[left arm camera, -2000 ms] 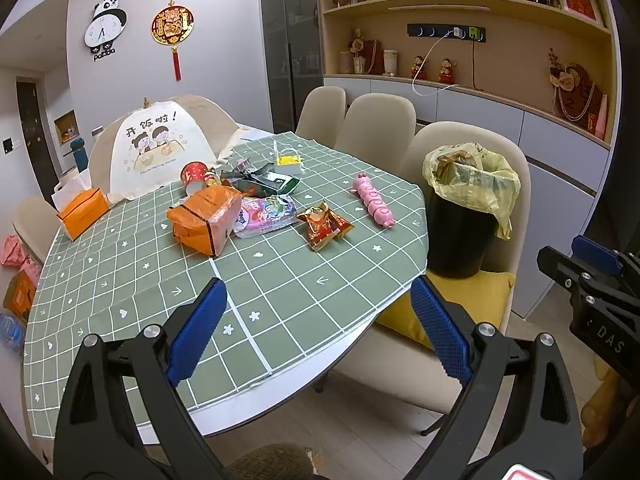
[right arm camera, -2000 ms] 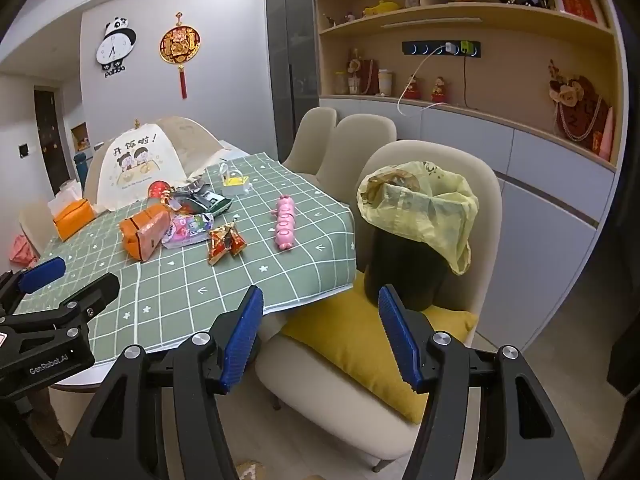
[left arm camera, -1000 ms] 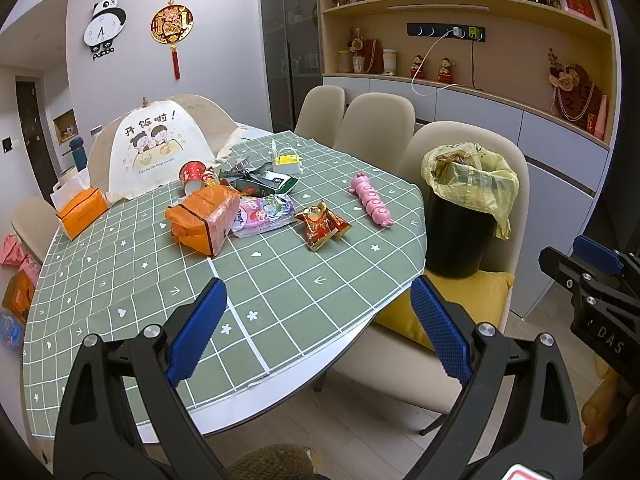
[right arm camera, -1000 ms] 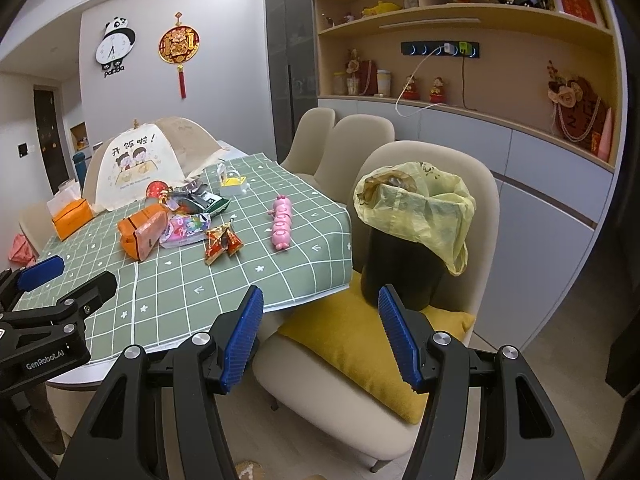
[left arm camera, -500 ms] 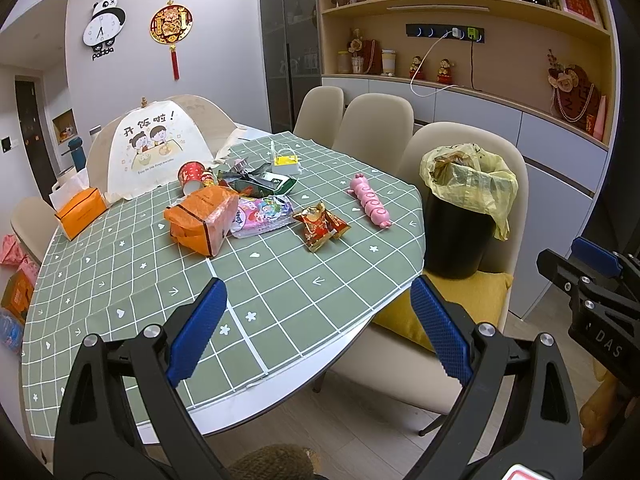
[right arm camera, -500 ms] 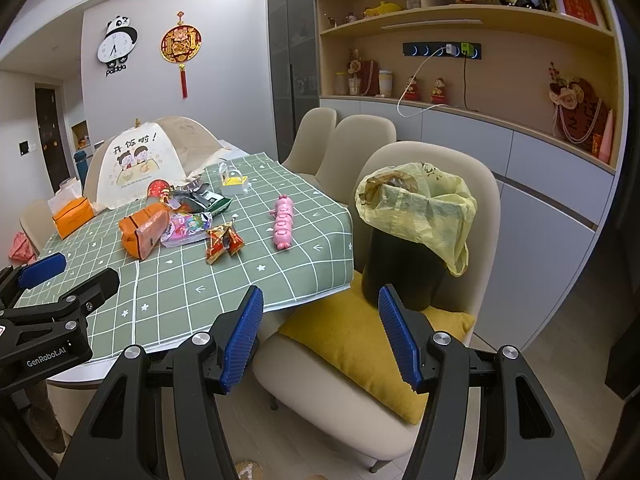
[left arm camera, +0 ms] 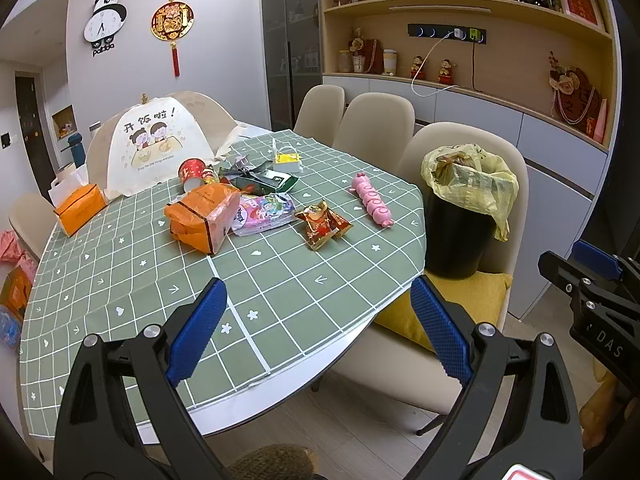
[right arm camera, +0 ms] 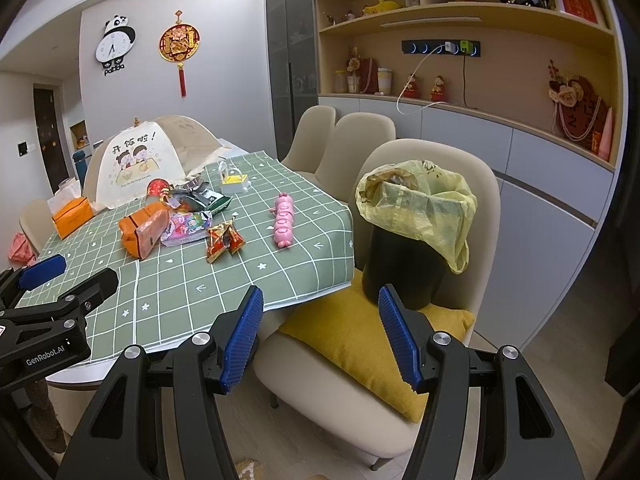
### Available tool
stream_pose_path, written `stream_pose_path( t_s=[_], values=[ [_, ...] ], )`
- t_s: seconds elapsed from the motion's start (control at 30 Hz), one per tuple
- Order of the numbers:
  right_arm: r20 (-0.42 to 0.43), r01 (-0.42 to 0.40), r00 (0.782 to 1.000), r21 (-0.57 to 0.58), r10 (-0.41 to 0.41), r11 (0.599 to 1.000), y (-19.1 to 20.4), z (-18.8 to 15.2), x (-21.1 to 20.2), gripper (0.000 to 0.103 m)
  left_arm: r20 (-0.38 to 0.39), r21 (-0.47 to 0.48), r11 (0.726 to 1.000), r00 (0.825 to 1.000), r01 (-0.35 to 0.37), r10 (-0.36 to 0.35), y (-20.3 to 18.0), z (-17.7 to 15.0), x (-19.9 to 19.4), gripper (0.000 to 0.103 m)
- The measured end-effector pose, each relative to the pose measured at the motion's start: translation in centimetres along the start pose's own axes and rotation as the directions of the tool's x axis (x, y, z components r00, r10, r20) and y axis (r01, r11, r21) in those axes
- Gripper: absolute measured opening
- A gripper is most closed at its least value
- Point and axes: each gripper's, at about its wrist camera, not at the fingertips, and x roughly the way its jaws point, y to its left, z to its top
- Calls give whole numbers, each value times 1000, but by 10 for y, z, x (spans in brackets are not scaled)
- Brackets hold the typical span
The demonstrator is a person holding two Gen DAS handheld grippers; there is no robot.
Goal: Collect trash
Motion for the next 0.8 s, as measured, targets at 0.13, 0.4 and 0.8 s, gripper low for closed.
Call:
stream_pose_path(
  t_s=[0.13,0.4,0.8],
  values=[
    [-1,2,1000,-8,-2,1000,4,0,0,57,-2,-6,1000,1000,4,-4,4,-1,1,89],
    [-18,6,1000,-7,-7,1000,10,3,9,57,-16,-21,1000,1000,15,-15,18,0,9,89],
    [-100,1,995,-24,-3,1000,57,18,67,57,-87,-113,994,996,11,-21,129,26,86,89]
  ],
)
